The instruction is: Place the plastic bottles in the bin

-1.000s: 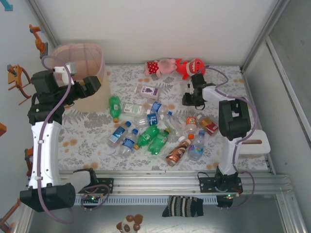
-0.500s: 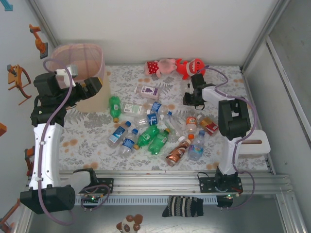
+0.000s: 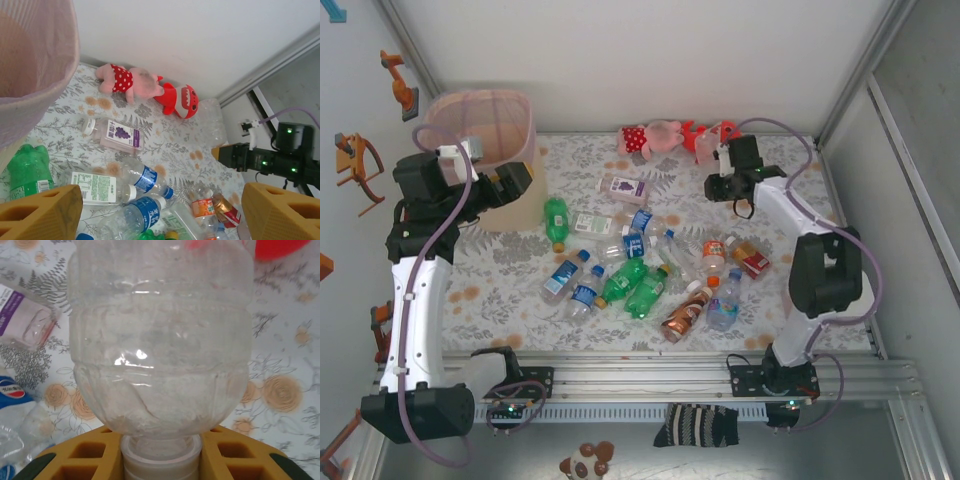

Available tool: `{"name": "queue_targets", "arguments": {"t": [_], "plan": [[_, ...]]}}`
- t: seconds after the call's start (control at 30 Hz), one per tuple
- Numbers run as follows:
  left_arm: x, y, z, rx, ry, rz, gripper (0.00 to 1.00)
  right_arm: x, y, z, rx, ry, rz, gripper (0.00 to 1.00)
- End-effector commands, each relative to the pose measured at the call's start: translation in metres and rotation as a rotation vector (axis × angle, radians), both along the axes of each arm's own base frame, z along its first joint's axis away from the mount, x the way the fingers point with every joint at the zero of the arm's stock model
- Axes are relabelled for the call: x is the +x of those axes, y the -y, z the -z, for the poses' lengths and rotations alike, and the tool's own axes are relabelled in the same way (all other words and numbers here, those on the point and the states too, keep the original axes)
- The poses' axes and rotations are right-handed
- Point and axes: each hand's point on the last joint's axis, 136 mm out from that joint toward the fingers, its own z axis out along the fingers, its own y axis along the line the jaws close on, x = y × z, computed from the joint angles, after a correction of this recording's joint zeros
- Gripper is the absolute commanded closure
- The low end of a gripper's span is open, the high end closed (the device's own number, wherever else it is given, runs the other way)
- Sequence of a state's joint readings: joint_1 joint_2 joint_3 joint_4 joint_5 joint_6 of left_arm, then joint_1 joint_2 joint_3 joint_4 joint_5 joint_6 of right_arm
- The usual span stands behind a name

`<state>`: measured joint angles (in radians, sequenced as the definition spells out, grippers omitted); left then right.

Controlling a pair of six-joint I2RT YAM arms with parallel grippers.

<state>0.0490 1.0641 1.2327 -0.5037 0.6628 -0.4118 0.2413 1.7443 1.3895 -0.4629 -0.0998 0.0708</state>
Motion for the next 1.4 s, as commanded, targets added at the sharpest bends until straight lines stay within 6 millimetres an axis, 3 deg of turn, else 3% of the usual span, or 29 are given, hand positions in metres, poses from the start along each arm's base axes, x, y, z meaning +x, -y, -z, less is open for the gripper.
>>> {"name": "queue_targets", "arguments": {"t": [0.0, 0.27, 0.43, 0.67, 0.8, 1.1, 1.37], "plan": [[-0.004, 0.006, -0.004, 0.017, 0.042, 0.034, 0.18, -0.017, -0.004, -0.007, -0.113, 0.053, -0.174, 0.79], [-0.008, 0.029, -0.004, 0.044, 0.055, 0.129, 0.19, -0.048, -0.018, -0.034, -0.372, 0.174, -0.511, 0.86], [-0.011, 0.046, -0.003, 0.046, 0.062, 0.213, 0.19, -0.074, -0.038, -0.058, -0.586, 0.289, -0.761, 0.9], [-0.016, 0.071, 0.001, 0.065, 0.067, 0.318, 0.19, -0.104, -0.067, -0.118, -0.772, 0.544, -0.945, 0.91], [-0.024, 0.091, 0.005, 0.099, 0.053, 0.397, 0.2, -0.127, -0.082, -0.14, -0.932, 0.701, -1.085, 0.94], [-0.065, 0.14, 0.004, 0.16, 0.063, 0.628, 0.19, -0.162, -0.104, -0.172, -1.235, 0.969, -1.223, 1.0], [-0.1, 0.169, 0.013, 0.192, 0.029, 0.795, 0.19, -0.188, -0.127, -0.2, -1.433, 1.255, -1.273, 1.0]]}}
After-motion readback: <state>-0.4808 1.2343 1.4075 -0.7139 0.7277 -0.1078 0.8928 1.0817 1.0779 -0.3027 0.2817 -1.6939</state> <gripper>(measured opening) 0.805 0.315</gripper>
